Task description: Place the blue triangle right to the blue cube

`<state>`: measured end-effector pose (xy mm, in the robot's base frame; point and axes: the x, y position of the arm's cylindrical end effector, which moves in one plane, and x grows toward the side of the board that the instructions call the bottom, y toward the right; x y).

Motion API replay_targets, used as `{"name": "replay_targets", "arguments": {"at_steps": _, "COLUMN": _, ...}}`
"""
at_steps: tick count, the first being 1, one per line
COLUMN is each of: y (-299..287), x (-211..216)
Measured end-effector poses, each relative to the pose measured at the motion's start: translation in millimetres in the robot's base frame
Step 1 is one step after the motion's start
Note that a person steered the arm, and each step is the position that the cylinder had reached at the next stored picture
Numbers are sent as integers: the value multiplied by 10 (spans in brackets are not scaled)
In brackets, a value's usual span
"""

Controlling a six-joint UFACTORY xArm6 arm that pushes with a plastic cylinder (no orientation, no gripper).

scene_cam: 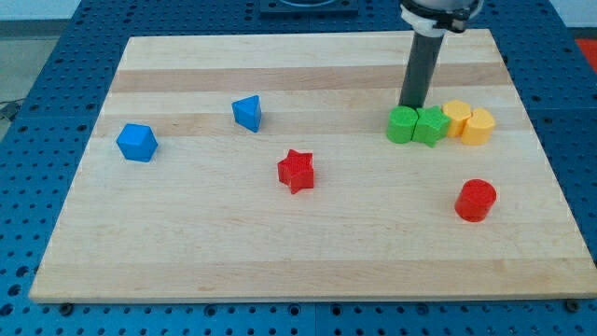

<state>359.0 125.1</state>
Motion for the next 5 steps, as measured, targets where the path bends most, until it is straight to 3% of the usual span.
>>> {"name": "replay_targets", "arguments": {"at_steps": 1, "y": -764, "x": -402}}
{"name": "replay_targets", "arguments": {"at_steps": 2, "y": -1090, "x": -378}}
{"name": "replay_targets", "arguments": {"at_steps": 3, "y": -1803, "x": -385}}
{"name": "replay_targets", "arguments": {"at_steps": 5, "y": -2419, "x": -480}}
